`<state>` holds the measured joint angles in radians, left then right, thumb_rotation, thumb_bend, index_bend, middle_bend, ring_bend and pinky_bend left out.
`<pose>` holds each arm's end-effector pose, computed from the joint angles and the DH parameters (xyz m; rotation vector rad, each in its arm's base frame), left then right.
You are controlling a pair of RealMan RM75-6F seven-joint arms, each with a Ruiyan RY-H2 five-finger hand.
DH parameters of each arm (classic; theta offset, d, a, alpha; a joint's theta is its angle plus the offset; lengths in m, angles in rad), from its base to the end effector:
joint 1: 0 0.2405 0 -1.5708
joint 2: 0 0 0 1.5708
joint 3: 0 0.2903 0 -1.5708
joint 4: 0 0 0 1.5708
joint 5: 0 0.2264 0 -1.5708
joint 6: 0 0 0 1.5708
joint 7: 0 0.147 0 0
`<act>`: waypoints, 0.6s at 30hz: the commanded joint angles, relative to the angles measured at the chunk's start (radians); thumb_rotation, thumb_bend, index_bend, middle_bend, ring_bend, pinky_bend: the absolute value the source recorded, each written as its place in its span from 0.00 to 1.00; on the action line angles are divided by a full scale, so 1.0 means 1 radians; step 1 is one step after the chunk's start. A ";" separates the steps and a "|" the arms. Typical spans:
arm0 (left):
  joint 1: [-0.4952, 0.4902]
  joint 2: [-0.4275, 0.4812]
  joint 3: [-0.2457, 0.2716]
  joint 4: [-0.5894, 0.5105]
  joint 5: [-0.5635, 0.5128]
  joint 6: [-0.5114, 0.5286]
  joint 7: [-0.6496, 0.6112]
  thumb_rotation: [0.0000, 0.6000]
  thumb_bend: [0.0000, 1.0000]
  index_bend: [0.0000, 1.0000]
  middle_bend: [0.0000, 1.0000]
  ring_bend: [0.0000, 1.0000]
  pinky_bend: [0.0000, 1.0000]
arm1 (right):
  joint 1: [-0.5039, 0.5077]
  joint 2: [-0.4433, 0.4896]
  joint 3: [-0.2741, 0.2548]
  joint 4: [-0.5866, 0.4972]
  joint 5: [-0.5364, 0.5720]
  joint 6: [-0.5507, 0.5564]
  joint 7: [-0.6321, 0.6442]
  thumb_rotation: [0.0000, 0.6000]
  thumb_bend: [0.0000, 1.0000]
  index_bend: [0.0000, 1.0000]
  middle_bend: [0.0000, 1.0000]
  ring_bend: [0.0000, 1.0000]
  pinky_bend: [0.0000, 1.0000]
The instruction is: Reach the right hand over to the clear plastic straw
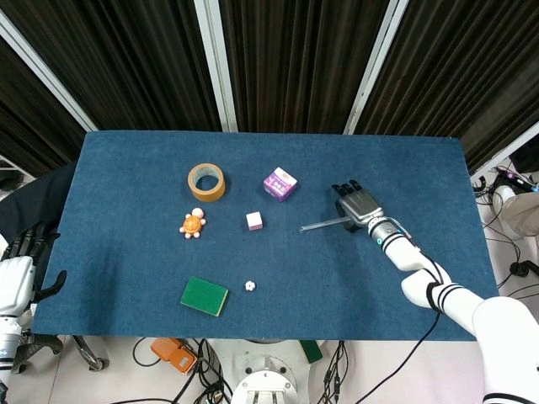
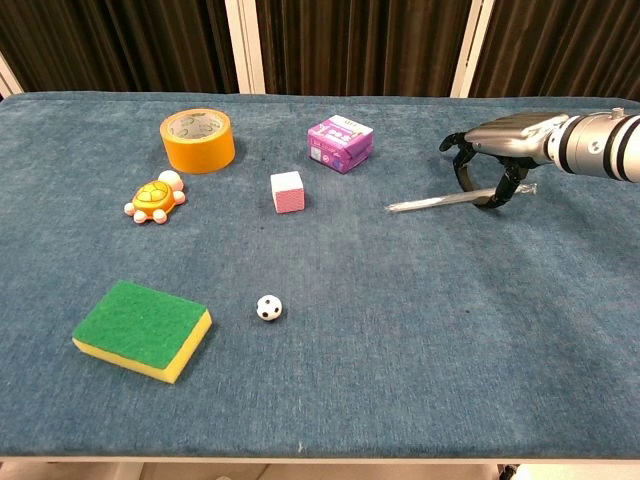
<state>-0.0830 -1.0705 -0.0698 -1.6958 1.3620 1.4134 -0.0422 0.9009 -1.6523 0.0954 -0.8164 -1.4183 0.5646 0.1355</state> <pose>-0.3546 0.1893 0.1679 -1.2670 -1.0602 -0.8714 -0.2424 -0.4686 -0.0414 2.0450 -0.8625 0.5697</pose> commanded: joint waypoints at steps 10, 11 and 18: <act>0.000 0.004 -0.001 -0.006 -0.004 -0.003 -0.003 1.00 0.38 0.19 0.00 0.02 0.12 | 0.006 0.009 0.008 -0.009 -0.019 0.070 0.042 1.00 0.58 0.70 0.11 0.17 0.12; 0.000 0.004 0.000 -0.007 -0.004 -0.003 -0.002 1.00 0.38 0.19 0.00 0.02 0.12 | 0.009 0.011 0.014 -0.014 -0.017 0.078 0.047 1.00 0.59 0.70 0.11 0.17 0.12; 0.001 0.004 -0.001 -0.008 -0.007 -0.004 -0.002 1.00 0.38 0.19 0.00 0.02 0.12 | 0.048 0.044 0.056 -0.067 -0.018 0.118 0.040 1.00 0.61 0.71 0.11 0.17 0.12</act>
<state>-0.0824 -1.0666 -0.0707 -1.7035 1.3549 1.4090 -0.0440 0.9396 -1.6166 0.1424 -0.8721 -1.4365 0.6767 0.1806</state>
